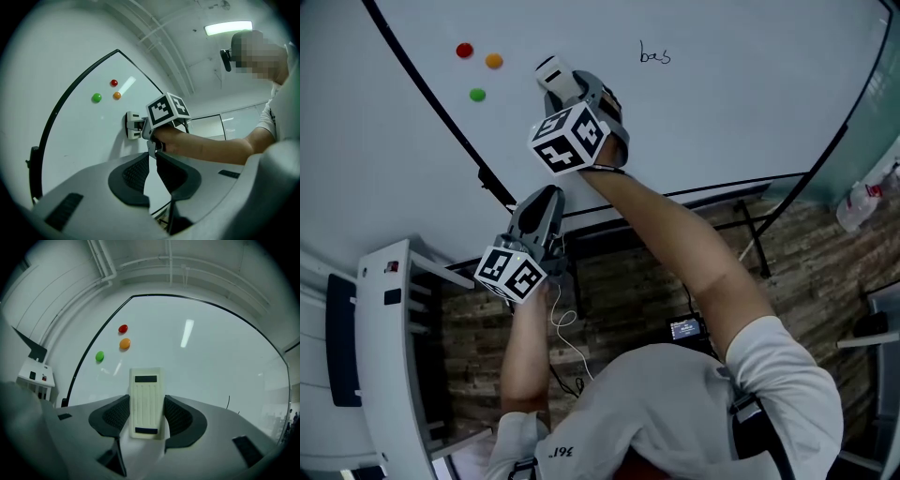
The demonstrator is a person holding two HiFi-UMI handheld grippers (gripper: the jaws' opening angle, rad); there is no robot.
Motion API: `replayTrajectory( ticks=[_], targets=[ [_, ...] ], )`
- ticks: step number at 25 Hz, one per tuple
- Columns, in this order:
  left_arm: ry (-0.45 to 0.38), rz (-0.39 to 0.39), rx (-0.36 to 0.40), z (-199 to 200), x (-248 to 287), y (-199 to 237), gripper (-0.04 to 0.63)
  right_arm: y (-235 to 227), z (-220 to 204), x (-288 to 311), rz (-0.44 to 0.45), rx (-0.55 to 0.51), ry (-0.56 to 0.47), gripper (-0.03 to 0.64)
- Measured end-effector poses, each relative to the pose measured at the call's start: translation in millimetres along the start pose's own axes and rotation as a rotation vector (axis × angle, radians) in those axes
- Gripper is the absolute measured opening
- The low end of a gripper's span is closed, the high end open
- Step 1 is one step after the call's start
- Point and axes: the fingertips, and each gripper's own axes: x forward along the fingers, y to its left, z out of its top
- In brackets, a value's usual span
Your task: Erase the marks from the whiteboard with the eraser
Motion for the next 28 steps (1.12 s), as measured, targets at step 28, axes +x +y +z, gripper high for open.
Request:
replayTrajectory(
  ticks=[28],
  targets=[
    [0.018, -0.118, 0.017, -31.2, 120.4, -85.9, 0.055, -154.3, -46.0, -38.2, -0.023, 0.098, 0.039, 0.245]
  ],
)
